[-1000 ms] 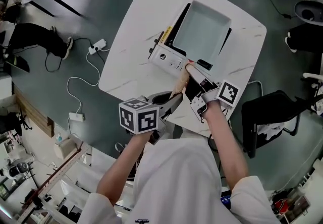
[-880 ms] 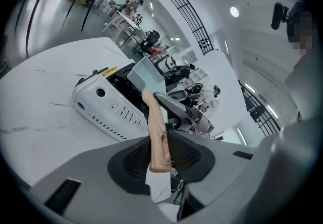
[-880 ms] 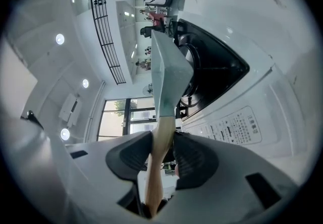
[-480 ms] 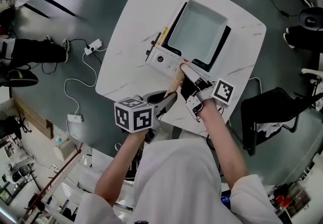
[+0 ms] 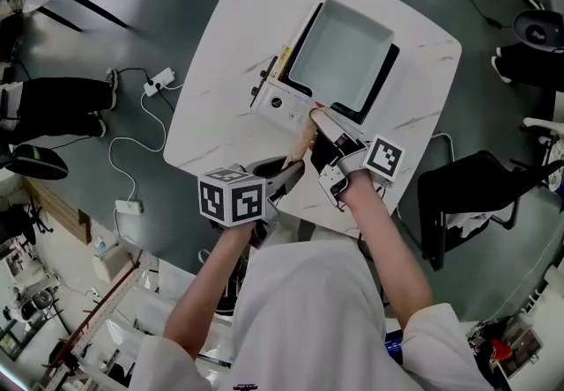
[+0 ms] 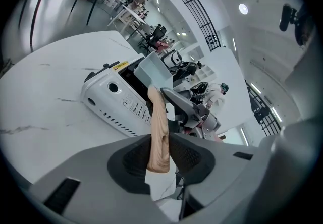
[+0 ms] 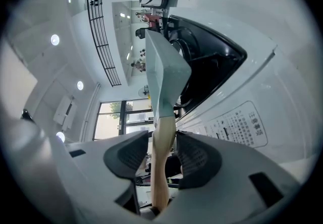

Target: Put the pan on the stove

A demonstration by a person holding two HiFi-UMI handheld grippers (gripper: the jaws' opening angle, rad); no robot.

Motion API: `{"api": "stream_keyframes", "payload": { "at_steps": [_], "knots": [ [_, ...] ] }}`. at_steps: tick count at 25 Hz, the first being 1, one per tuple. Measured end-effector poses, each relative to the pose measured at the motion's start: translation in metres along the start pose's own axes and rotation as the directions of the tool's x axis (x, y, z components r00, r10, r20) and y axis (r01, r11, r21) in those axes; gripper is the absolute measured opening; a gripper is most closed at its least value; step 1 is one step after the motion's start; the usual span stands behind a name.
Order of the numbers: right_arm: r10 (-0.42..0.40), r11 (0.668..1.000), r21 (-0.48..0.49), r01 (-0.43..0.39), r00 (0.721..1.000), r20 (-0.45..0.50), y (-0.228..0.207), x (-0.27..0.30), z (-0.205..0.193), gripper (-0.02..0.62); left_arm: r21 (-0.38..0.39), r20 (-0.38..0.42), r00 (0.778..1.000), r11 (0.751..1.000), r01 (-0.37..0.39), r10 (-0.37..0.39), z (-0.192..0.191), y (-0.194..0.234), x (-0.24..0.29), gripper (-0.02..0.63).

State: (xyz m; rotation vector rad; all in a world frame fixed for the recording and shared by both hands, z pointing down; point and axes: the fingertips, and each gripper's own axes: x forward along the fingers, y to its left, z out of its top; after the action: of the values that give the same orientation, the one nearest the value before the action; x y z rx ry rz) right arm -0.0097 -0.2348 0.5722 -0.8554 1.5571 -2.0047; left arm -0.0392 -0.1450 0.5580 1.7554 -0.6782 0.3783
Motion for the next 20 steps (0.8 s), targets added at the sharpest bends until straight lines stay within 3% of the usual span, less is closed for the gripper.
{"api": "stream_keyframes", "payload": {
  "at_steps": [2, 5, 9, 12, 20],
  "knots": [
    [-0.003, 1.000, -0.005, 0.003, 1.000, -0.003, -0.002, 0.000, 0.000, 0.205, 0.023, -0.001, 1.000, 1.000, -0.012, 0.012, -0.001, -0.001, 0.000, 0.124],
    [-0.017, 1.000, -0.012, 0.016, 1.000, -0.003, -0.001, -0.002, -0.002, 0.209, 0.054, -0.003, 1.000, 0.999, -0.006, 0.006, -0.004, -0.008, 0.000, 0.211],
    [-0.030, 0.999, -0.034, 0.031, 0.999, 0.012, 0.000, -0.014, 0.000, 0.253, 0.077, 0.025, 1.000, 0.997, -0.018, 0.016, -0.005, -0.016, -0.001, 0.257],
    [-0.044, 0.996, -0.076, 0.045, 0.999, 0.008, 0.004, -0.026, -0.002, 0.322, 0.093, 0.052, 0.997, 0.994, -0.052, 0.048, -0.005, -0.017, -0.005, 0.262],
    [-0.062, 0.986, -0.154, 0.072, 0.996, 0.064, 0.022, -0.066, 0.005, 0.322, 0.118, 0.128, 0.977, 0.976, -0.183, 0.168, -0.013, -0.009, -0.028, 0.285]
  ]
}}
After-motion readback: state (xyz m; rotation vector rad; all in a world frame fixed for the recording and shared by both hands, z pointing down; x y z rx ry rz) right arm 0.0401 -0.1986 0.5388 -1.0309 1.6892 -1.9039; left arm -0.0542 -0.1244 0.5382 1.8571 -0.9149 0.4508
